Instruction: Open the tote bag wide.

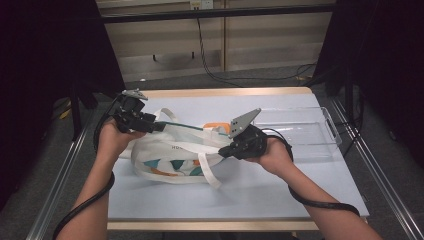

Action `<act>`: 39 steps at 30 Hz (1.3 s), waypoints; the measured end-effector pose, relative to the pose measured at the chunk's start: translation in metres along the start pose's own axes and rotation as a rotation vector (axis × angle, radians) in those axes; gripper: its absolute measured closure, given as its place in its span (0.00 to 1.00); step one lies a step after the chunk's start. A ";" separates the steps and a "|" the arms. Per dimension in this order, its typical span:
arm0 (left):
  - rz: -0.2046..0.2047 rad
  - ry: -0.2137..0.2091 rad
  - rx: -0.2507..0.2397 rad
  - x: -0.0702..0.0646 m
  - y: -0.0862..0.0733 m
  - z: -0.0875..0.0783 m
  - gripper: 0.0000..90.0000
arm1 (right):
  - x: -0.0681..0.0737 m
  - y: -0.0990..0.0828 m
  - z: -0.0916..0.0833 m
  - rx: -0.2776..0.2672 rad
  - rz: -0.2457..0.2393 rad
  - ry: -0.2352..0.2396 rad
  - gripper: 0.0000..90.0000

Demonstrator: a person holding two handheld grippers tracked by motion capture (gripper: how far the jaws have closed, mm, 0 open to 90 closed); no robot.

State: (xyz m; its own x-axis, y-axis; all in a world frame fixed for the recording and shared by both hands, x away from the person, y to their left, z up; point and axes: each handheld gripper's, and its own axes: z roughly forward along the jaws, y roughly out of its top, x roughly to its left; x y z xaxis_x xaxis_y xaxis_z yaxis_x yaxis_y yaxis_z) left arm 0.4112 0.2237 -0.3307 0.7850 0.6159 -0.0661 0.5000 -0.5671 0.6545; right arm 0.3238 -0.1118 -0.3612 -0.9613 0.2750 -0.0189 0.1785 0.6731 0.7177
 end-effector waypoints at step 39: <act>-0.046 0.081 0.038 0.013 0.006 0.010 0.31 | -0.002 -0.011 0.004 0.005 -0.004 0.049 0.97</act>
State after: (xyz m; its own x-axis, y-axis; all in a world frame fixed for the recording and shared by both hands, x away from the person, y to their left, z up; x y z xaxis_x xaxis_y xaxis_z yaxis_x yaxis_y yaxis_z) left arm 0.4281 0.2229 -0.3355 0.7298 0.6828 -0.0336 0.5494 -0.5565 0.6233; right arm 0.3245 -0.1171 -0.3713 -0.9710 0.2388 0.0126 0.1760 0.6777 0.7139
